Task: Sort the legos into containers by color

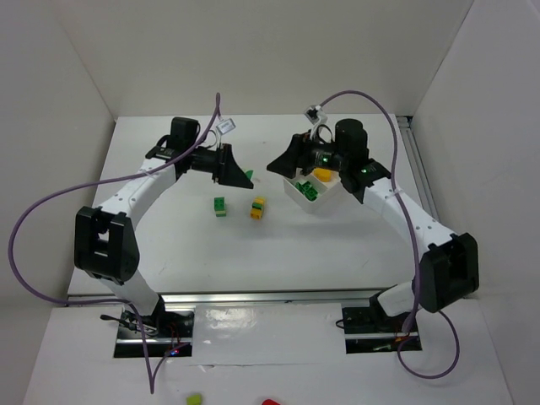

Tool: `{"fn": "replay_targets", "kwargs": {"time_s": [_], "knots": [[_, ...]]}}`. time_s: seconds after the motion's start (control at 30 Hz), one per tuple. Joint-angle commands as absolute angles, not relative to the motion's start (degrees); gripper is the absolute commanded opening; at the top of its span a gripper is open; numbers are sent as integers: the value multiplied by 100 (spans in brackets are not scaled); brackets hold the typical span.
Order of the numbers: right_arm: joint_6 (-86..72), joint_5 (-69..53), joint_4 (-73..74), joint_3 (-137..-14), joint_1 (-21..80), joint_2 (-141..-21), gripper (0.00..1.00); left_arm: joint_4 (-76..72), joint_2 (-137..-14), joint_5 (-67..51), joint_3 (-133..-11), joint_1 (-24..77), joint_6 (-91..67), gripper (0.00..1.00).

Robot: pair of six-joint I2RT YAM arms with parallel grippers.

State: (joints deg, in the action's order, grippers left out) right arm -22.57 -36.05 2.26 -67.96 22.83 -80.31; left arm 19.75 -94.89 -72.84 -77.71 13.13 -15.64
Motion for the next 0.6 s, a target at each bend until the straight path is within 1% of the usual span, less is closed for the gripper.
{"fn": "replay_targets", "kwargs": {"time_s": [0.0, 0.2, 0.4, 0.57], "knots": [[-2592, -5220, -641, -6935, 2259, -8375, 80, 1916, -9352, -7726, -7989, 1406, -1257, 0], [-2882, -5422, -1080, -7146, 2487, -8736, 80, 1916, -9229, -7726, -7989, 1459, -1204, 0], [-3005, -5554, -1292, -7330, 2715, -8973, 76, 1916, -9229, -7673, -7989, 1459, -1204, 0], [-3059, -5547, -1380, -7383, 2882, -9097, 62, 1916, -9229, -7673, -7989, 1459, -1204, 0]]}}
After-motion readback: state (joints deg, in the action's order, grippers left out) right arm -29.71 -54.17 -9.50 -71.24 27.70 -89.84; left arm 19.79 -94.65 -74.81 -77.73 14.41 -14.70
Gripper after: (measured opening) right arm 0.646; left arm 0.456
